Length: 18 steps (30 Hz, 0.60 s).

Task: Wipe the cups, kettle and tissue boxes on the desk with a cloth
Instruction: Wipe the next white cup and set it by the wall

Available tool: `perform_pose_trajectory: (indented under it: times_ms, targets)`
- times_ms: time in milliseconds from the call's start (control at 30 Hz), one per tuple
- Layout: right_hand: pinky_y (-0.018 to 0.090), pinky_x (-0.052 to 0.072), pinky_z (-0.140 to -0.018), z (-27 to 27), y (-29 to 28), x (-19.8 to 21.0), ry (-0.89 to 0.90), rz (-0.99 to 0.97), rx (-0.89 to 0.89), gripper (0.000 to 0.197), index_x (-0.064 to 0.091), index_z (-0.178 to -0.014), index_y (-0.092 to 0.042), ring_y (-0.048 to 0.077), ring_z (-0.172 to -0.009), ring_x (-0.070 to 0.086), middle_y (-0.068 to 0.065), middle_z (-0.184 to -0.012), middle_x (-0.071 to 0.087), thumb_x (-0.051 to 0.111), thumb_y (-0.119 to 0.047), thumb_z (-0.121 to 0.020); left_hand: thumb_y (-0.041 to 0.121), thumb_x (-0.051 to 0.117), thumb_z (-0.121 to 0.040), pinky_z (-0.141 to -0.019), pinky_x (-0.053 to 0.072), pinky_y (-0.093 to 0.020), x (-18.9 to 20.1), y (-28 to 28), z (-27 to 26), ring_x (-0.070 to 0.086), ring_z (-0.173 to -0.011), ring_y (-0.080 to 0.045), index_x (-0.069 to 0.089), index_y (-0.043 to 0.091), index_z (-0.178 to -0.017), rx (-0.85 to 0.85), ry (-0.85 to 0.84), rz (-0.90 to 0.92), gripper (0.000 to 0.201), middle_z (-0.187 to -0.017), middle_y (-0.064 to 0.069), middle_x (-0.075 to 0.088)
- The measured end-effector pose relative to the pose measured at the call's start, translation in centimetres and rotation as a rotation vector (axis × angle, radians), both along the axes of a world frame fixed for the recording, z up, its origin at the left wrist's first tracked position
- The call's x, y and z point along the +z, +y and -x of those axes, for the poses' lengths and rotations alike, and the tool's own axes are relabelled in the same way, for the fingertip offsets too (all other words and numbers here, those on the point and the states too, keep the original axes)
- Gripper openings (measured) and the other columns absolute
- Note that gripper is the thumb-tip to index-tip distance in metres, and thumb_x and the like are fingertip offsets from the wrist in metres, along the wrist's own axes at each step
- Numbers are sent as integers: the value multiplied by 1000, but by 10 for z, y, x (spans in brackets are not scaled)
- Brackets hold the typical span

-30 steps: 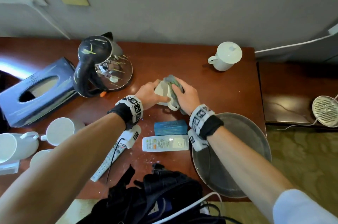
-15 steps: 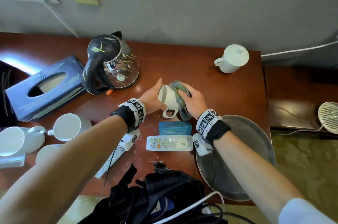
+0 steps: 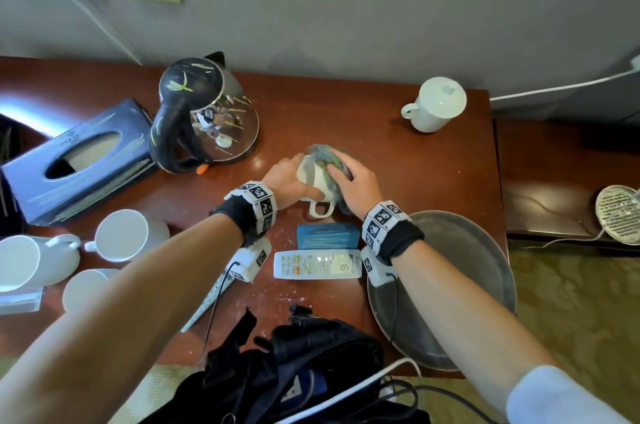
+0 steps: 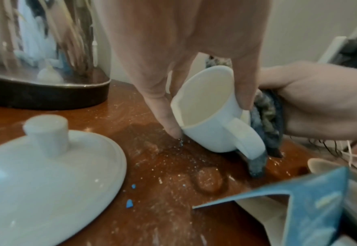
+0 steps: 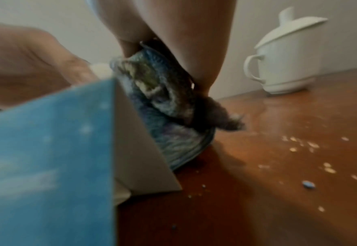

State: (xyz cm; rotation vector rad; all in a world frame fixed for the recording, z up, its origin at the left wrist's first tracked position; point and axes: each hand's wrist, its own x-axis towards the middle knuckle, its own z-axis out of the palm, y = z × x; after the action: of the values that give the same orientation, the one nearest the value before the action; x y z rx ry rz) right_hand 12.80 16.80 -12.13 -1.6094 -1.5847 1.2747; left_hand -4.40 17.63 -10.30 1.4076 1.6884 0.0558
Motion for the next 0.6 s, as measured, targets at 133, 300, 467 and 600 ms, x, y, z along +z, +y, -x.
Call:
perform_pose_trajectory:
  times_ms: [133, 300, 467, 600]
  targets:
    - [32, 44, -103, -15, 20, -12, -85, 161, -111, 31, 62, -130, -21, 23, -117, 59, 2, -125, 66, 50, -28, -102, 26, 84, -74, -96, 41, -34, -1, -4, -3, 46, -121, -30, 26, 20, -153, -123, 13, -74, 98, -134, -9, 41]
    - [37, 44, -106, -19, 24, -19, -128, 132, -46, 31, 62, -129, -26, 22, -119, 58, -2, -126, 67, 50, -32, -101, 39, 75, -84, -111, 34, -38, 2, -2, 4, 39, -135, -30, 14, 33, -157, -76, -110, 64, 95, -152, -6, 33]
    - [32, 52, -91, -8, 8, 2, -68, 33, 26, 33, 62, -131, -33, 15, -102, 65, -7, -114, 71, 55, -35, -98, 53, 82, -68, -107, 44, -40, 5, 0, 5, 53, -125, -23, 24, 23, -156, 15, -104, 102, 110, -142, 0, 53]
    - [26, 55, -76, -6, -1, 6, -81, 8, 89, 35, 59, -132, -37, 14, -86, 67, -4, -105, 74, 55, -39, -98, 42, 87, -67, -93, 52, -34, 2, -3, 4, 63, -107, -20, 52, 17, -137, 16, -99, 50, 82, -118, -1, 67]
